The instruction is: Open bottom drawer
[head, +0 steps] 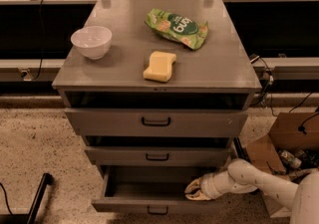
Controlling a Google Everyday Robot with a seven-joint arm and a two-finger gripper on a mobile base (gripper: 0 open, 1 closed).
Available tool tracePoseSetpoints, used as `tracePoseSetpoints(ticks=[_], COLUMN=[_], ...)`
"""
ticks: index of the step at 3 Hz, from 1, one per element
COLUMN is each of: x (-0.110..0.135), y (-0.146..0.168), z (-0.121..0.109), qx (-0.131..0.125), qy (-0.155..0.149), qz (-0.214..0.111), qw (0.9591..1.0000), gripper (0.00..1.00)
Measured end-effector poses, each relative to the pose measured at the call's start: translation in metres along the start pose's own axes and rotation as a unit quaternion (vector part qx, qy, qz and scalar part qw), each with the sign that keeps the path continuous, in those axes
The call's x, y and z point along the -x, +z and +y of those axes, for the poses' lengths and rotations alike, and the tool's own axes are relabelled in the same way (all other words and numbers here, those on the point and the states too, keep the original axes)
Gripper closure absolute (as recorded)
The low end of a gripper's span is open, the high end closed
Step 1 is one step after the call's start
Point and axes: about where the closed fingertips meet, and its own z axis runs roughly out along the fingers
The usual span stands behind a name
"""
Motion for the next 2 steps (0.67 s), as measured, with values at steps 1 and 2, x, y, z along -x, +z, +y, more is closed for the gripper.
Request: tracePoseSetpoints(ticks=[1,2], x=[0.001,-0.016], y=[0.001,-0.008], z=[-0.001,-0.014], qx=[-0.052,-0.142], qy=[0.015,0.05], qz=[-0.01,0.003], qw=[0.9985,0.9886], gripper=[0.91,1.0])
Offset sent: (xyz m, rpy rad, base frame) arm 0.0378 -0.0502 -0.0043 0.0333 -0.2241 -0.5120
